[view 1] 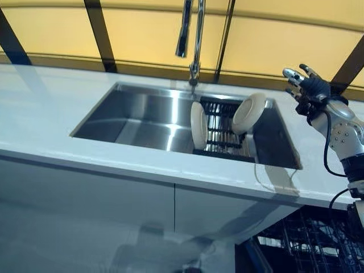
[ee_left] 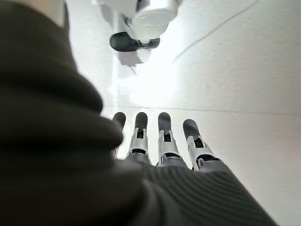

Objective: Take plates into dishwasher

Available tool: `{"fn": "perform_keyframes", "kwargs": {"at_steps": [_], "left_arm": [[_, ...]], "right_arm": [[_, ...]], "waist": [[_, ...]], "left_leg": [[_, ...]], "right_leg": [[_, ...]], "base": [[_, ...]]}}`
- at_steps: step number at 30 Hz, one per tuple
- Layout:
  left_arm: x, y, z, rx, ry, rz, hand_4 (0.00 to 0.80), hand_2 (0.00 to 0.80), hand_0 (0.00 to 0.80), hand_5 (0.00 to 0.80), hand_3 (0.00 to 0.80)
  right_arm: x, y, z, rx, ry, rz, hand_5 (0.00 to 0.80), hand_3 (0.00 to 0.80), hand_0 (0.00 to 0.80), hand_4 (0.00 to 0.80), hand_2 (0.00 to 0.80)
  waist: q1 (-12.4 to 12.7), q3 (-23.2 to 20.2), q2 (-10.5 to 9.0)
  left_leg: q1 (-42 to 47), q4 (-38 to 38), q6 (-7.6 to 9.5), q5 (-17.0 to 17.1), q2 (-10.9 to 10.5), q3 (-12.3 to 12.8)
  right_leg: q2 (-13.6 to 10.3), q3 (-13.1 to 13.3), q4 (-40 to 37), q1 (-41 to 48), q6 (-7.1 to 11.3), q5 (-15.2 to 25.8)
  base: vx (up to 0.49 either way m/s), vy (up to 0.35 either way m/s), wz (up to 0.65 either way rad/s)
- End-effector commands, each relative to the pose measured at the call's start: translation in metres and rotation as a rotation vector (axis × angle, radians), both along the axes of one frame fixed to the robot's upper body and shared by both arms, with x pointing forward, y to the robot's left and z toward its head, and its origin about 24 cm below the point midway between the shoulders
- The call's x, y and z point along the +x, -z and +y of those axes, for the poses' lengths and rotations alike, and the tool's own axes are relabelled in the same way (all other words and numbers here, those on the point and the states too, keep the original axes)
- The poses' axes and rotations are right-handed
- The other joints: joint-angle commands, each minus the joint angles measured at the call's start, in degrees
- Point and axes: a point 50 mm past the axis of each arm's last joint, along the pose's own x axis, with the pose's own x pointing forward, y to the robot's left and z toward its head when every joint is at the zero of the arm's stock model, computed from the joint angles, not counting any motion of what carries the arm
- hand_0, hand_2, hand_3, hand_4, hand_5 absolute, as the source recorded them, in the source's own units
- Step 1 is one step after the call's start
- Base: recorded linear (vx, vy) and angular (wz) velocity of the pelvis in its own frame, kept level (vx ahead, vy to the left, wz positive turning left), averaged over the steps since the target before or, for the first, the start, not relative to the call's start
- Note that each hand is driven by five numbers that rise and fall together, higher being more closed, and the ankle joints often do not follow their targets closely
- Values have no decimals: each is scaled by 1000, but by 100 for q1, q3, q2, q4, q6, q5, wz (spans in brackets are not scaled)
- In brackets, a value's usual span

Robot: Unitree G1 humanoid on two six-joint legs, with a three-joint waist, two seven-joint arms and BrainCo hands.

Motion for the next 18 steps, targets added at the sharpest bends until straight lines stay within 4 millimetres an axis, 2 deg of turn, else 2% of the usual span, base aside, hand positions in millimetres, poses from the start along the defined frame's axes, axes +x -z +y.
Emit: {"fn": "perform_keyframes", "kwargs": {"at_steps": [1, 10, 18], "left_arm": [[18, -5, 10, 57, 21, -34, 0, 0, 0, 0, 0], [27, -8, 10, 46, 17, -82, 0, 0, 0, 0, 0], [27, -8, 11, 47, 15, -95, 0, 0, 0, 0, 0]], "right_arm": [[-3, -52, 7, -83, 41, -137, 0, 0, 0, 0, 0], [-6, -63, -3, -172, 142, -148, 0, 0, 0, 0, 0], [-14, -72, -31, -358, 315, -75, 0, 0, 0, 0, 0]], "waist": [[139, 306, -118], [152, 513, -82], [124, 537, -90]], "left_leg": [[-44, -22, 210, -482, -189, 11], [-243, -22, 201, -426, -187, 13], [-223, -22, 181, -430, -180, 51]], "right_leg": [[-138, -149, -4, 182, 281, -434], [-150, -172, -4, -18, 290, -383], [-142, -171, -4, -5, 290, -391]], "base": [[0, 0, 0], [-17, -2, 0], [-13, -3, 0]]}}
